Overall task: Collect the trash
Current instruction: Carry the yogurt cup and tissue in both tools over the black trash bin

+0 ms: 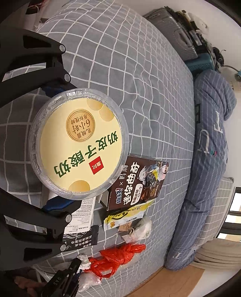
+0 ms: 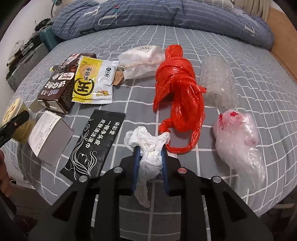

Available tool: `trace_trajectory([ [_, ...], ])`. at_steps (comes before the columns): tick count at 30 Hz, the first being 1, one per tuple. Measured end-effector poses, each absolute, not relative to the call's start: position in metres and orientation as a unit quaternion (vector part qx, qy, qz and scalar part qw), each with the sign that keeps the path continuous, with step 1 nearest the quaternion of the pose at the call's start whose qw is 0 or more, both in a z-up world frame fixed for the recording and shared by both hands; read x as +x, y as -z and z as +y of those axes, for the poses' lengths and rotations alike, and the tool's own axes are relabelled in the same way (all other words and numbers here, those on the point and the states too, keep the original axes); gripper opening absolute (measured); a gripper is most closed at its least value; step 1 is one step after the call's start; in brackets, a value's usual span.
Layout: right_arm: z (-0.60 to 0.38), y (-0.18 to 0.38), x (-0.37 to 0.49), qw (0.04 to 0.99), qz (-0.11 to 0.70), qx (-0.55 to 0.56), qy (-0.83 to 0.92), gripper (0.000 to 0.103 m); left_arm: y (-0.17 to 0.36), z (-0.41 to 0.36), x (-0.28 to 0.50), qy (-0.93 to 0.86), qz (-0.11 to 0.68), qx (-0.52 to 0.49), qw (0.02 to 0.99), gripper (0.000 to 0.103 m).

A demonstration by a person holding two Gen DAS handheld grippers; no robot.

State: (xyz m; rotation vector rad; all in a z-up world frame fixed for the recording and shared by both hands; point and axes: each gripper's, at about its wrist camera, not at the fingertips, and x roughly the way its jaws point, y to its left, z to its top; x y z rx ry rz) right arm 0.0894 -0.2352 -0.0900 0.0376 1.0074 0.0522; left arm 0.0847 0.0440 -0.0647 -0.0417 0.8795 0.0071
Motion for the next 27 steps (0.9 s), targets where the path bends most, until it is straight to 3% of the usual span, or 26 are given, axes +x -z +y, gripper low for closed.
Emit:
trace_trajectory([
  [5,-0.237,0.088,0.086,0.874,0.485,0.024,-0.03,0.024,0.064,0.046,0.085,-0.008,0.425,-0.021,0.905,0.08],
  [10,-0.238,0.084,0.085,0.872,0.488,0.034,-0.037,0.013,0.061,0.045,0.084,-0.009,0.424,-0.019,0.905,0.08],
  [27,-0.24,0.039,0.062,0.893,0.447,0.035,-0.041,0.012,0.031,0.042,0.066,0.003,0.409,-0.035,0.912,0.08],
])
